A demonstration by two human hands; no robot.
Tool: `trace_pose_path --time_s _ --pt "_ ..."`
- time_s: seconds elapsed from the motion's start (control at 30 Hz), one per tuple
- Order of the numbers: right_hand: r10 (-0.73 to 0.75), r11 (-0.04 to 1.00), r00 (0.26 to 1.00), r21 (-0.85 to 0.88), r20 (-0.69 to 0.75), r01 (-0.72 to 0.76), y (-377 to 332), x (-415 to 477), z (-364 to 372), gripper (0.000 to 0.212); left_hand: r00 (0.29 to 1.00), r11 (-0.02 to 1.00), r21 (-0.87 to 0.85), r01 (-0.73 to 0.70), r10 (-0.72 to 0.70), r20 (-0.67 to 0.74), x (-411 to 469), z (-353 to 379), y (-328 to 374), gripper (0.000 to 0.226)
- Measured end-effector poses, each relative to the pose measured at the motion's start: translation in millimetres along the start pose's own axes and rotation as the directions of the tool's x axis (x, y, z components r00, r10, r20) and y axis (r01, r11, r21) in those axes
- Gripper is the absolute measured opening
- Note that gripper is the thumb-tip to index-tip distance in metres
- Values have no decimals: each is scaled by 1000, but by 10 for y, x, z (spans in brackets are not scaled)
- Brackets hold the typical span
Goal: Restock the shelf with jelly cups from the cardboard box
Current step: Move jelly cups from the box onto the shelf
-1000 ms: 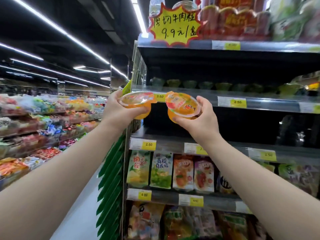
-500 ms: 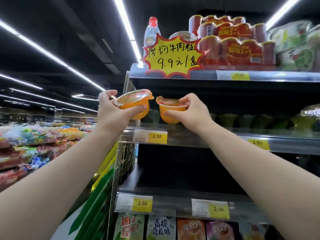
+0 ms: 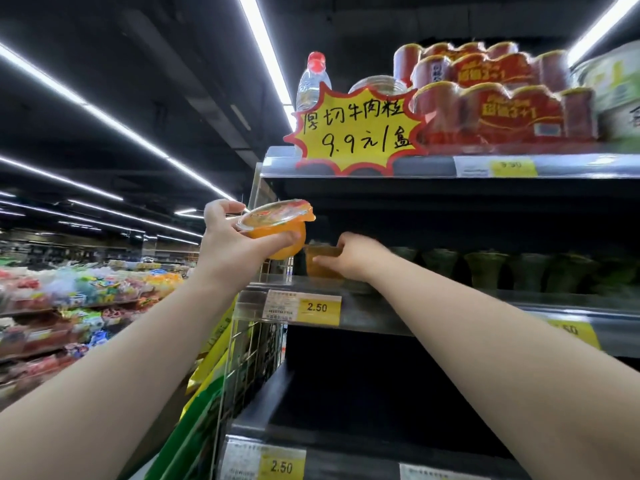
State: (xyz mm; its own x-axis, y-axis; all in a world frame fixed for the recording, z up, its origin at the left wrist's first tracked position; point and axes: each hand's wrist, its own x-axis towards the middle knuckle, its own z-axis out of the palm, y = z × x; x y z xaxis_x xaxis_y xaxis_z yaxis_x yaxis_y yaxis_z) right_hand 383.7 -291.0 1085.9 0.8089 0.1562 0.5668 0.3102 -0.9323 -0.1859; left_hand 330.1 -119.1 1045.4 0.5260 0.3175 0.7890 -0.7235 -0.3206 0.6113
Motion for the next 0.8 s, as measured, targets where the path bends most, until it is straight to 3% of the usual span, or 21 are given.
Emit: trace_pose_path --time_s 0.17,0.27,0.3,0.37,0.47,0.6,0.7,0.8 --pt "32 999 996 20 81 -33 -8 -15 9 72 999 1000 21 10 -11 47 22 22 42 78" --pt "-30 1000 982 -14 -184 28 103 -201 -76 55 995 999 18 49 -50 89 58 42 72 80" --pt "-85 992 964 71 -253 106 141 -262 -107 50 992 998 11 64 -65 110 66 61 93 81" --pt "-147 891 956 386 -256 240 184 -390 -184 46 985 997 -3 81 -79 154 73 118 134 88" --pt "-187 712 971 661 -150 239 183 -511 -267 35 978 997 -38 70 -61 201 88 246 192 93" --pt "-142 652 980 731 -141 200 203 -508 -260 36 967 996 -74 48 -28 251 136 387 213 101" --pt "-101 662 981 725 -166 191 228 -499 -209 42 946 992 -109 56 -18 324 195 407 175 105" --pt "-6 670 973 721 -233 177 223 -430 -171 41 958 981 -164 108 -58 283 265 352 64 103"
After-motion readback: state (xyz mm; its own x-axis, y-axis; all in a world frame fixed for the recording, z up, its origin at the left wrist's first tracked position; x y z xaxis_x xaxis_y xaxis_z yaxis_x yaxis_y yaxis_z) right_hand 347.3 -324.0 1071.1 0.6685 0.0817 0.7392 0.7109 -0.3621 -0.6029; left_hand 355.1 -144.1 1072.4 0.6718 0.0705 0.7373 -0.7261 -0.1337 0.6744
